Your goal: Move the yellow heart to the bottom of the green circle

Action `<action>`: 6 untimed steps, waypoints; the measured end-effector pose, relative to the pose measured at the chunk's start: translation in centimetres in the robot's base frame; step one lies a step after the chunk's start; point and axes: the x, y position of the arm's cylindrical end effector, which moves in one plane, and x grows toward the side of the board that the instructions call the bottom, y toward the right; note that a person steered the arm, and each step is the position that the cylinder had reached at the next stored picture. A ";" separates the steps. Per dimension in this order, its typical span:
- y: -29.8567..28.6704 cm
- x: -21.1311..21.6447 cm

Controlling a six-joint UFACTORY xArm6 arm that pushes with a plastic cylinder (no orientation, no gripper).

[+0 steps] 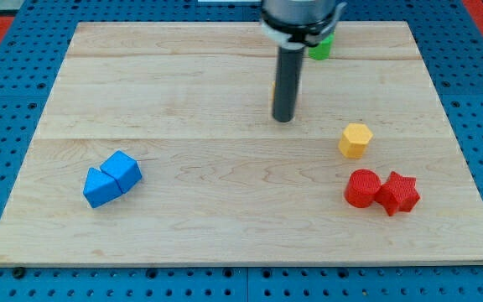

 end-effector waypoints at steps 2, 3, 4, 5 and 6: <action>0.0 -2.7; 1.8 -5.4; 4.3 -5.7; 4.3 -8.7; 4.6 -10.0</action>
